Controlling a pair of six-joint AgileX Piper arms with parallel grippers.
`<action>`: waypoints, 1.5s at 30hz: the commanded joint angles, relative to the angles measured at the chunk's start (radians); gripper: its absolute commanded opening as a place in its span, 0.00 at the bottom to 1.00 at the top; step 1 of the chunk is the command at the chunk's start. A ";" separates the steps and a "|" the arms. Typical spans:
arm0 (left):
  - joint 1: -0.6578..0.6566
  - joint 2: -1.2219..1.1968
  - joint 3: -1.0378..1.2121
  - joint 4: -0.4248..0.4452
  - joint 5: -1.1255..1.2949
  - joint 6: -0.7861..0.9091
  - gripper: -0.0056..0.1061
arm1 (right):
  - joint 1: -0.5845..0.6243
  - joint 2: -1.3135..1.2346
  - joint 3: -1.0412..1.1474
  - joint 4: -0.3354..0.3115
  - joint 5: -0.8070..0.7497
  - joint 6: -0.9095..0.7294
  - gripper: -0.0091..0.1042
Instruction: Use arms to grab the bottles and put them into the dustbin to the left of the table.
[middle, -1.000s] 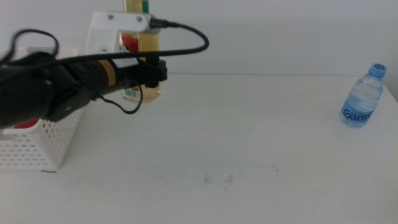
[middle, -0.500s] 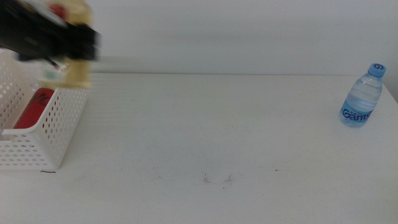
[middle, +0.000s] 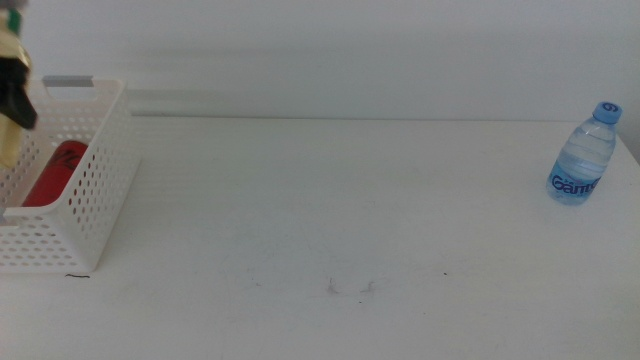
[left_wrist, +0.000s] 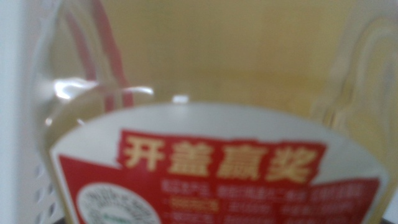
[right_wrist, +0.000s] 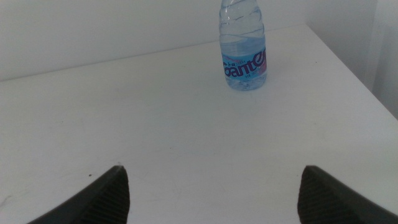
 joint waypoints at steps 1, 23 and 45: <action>0.003 0.020 -0.023 -0.019 -0.024 0.021 0.03 | -0.008 -0.005 0.003 -0.003 -0.009 -0.005 0.74; 0.001 0.280 -0.023 -0.029 -0.024 0.137 0.81 | -0.008 -0.005 0.003 -0.003 -0.009 -0.005 0.74; -0.384 -0.488 0.099 -0.203 -0.118 0.079 0.89 | -0.008 -0.005 0.003 0.001 -0.009 -0.005 0.74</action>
